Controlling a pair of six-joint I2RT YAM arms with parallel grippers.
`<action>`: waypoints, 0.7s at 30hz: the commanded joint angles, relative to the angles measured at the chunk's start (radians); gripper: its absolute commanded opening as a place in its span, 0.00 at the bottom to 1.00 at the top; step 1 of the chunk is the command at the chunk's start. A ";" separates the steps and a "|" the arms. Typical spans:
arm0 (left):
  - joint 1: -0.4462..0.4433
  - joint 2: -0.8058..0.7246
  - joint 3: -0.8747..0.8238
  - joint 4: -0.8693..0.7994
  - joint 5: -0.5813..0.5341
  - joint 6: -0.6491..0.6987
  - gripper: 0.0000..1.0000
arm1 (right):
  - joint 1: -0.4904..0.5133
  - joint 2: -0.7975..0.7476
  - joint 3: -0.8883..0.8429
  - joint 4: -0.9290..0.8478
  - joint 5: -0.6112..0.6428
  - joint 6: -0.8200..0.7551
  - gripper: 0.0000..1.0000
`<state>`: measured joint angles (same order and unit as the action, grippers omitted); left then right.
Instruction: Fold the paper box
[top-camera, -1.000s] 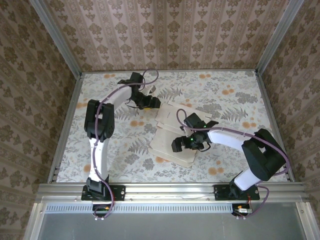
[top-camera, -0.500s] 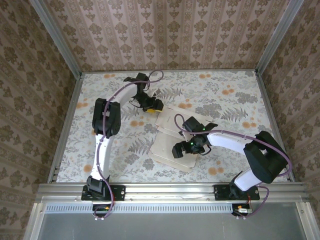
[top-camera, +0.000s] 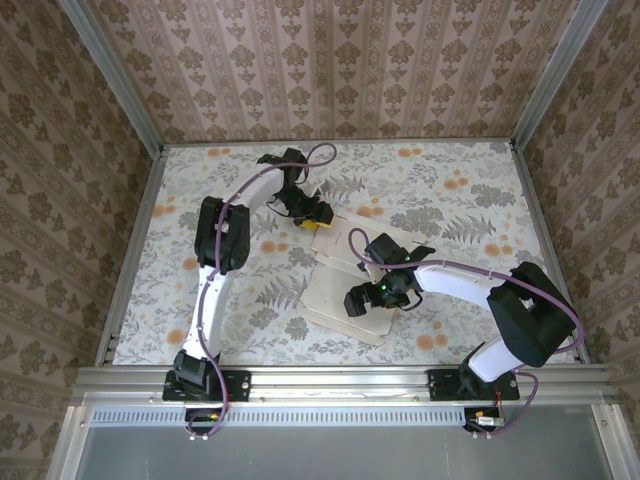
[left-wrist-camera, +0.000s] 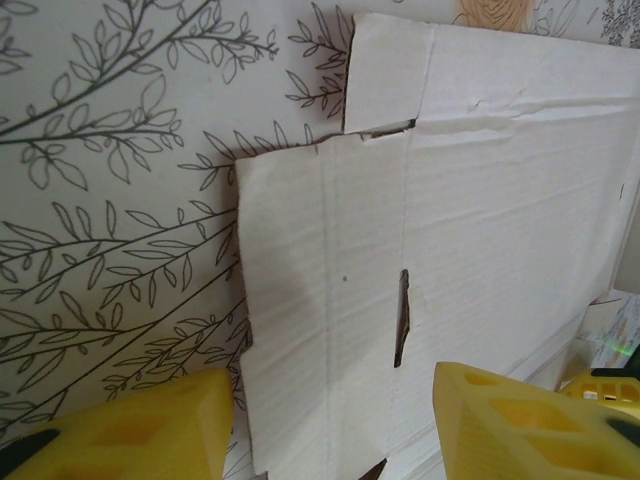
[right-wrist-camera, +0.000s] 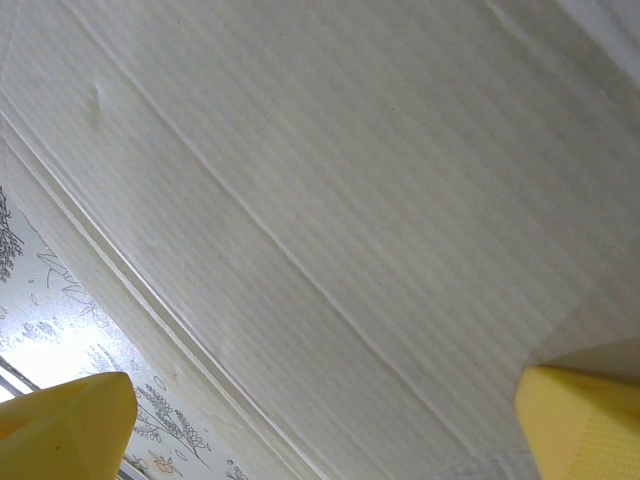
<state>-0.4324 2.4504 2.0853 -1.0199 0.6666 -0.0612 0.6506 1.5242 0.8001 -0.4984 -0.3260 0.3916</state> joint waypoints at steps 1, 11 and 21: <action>-0.011 0.017 0.036 -0.046 -0.007 0.024 0.54 | 0.007 -0.001 -0.016 -0.065 0.012 -0.008 1.00; -0.017 0.038 0.073 -0.066 0.022 0.042 0.44 | 0.007 0.004 -0.019 -0.062 0.011 -0.007 0.99; -0.017 0.048 0.103 -0.113 0.024 0.076 0.21 | 0.007 0.005 -0.018 -0.061 0.012 -0.008 1.00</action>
<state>-0.4446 2.4752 2.1544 -1.0878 0.6704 -0.0185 0.6506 1.5242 0.8001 -0.4984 -0.3260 0.3916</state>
